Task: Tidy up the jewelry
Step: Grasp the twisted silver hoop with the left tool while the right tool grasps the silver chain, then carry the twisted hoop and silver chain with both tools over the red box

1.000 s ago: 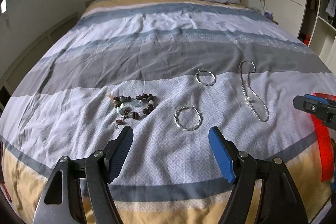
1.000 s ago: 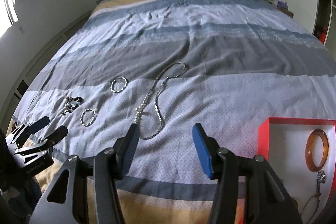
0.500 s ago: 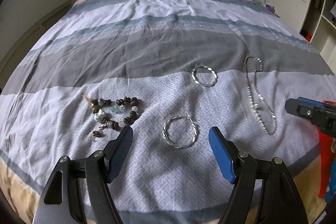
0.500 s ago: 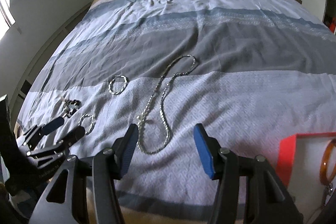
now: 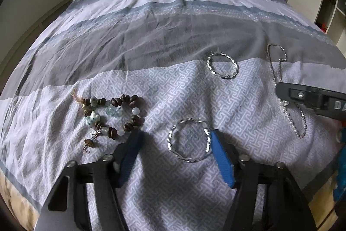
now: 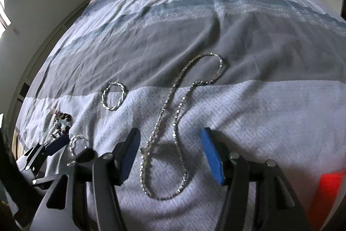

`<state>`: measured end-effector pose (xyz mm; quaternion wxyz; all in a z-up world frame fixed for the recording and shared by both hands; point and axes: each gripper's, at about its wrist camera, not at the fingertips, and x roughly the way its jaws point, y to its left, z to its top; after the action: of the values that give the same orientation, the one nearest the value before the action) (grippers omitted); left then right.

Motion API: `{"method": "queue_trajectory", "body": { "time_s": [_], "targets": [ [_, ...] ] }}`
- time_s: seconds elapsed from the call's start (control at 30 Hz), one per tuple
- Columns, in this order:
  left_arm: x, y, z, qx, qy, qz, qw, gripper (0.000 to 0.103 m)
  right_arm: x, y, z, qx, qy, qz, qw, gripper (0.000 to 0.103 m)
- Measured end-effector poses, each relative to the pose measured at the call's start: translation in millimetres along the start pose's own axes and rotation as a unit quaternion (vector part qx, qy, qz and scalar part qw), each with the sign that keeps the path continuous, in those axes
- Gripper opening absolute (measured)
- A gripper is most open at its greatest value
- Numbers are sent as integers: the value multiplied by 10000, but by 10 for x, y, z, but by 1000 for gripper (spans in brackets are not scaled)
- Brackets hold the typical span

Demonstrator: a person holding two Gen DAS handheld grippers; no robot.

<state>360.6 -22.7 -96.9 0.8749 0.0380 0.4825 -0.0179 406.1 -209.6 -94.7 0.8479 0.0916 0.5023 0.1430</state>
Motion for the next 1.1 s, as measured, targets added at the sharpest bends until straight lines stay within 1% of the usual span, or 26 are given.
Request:
{"method": "queue_trajectory", "body": {
  "time_s": [0.07, 0.1, 0.13, 0.2, 0.23, 0.27, 0.3, 0.37, 0.5, 0.63, 0.83, 1.07, 1.1],
  "targets": [
    [-13, -14, 2, 69, -15, -19, 10000, 44, 62, 18, 1, -2, 79, -55, 10000, 59],
    [-18, -18, 6, 101, -11, -33, 9999, 41, 76, 28, 3, -14, 101, -52, 9999, 59],
    [-22, -17, 11, 114, 1, -48, 9999, 38, 91, 43, 14, -33, 145, -29, 9999, 57],
    [-35, 1, 28, 85, 35, -113, 9999, 38, 113, 49, 20, -54, 213, 11, 9998, 51],
    [-43, 9, 36, 69, 56, -148, 9999, 38, 125, 51, 19, -58, 242, 14, 9997, 39],
    [-52, 16, 42, 59, 75, -176, 9998, 38, 135, 31, 16, -31, 283, 27, 9996, 30],
    [-66, 23, 50, 49, 90, -205, 9997, 38, 134, -4, 17, 44, 331, 79, 9994, 27],
    [-118, 24, 57, 31, 109, -270, 9996, 38, 109, -45, 10, 171, 446, 228, 9986, 8],
    [-269, 12, 71, 1, 101, -334, 9994, 38, -9, 7, -28, 155, 507, 423, 9977, 7],
    [-498, 18, 111, 13, 47, -353, 9994, 38, -269, 118, -69, 204, 426, 690, 9965, 7],
    [-951, 31, 258, 77, -86, -339, 9994, 38, -856, 200, -31, 365, 151, 1030, 9939, 7],
    [-1476, -83, 444, 194, -239, -352, 9989, 38, -1669, 165, 45, 447, -284, 1376, 9891, 7],
    [-1536, -110, 466, 215, -264, -364, 9988, 38, -1736, 164, 61, 442, -325, 1383, 9889, 7]
  ]
}}
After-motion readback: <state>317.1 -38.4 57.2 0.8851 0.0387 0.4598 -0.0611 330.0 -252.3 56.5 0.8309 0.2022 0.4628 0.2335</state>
